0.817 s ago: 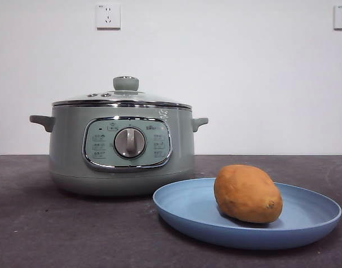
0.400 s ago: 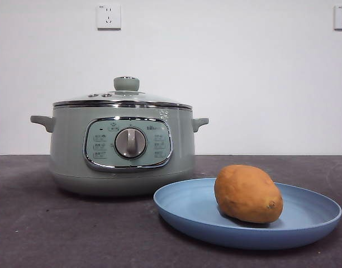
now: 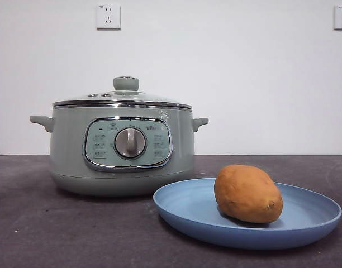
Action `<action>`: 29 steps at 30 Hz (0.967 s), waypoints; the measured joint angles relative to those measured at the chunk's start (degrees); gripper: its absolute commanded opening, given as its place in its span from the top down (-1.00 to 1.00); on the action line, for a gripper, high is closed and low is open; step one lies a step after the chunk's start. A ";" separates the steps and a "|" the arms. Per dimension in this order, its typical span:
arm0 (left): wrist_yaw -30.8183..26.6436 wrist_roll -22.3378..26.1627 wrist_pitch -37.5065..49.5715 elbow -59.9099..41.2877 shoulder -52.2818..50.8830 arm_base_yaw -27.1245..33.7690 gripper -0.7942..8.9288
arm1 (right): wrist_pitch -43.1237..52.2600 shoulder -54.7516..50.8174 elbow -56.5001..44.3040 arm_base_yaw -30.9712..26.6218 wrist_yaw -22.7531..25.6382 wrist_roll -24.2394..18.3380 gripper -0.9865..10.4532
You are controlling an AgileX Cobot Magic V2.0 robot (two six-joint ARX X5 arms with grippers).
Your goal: Take the potato out from the steamer,put the potato on the plate,close the lid
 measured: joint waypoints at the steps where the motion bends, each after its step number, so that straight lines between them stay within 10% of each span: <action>1: -0.07 -0.31 0.61 -2.38 -1.36 0.00 0.85 | 0.00 0.00 0.00 0.00 -0.02 0.00 0.83; 29: -3.91 -6.75 -5.57 -27.45 -20.20 0.20 0.84 | 0.00 0.00 0.00 0.00 0.00 0.00 0.83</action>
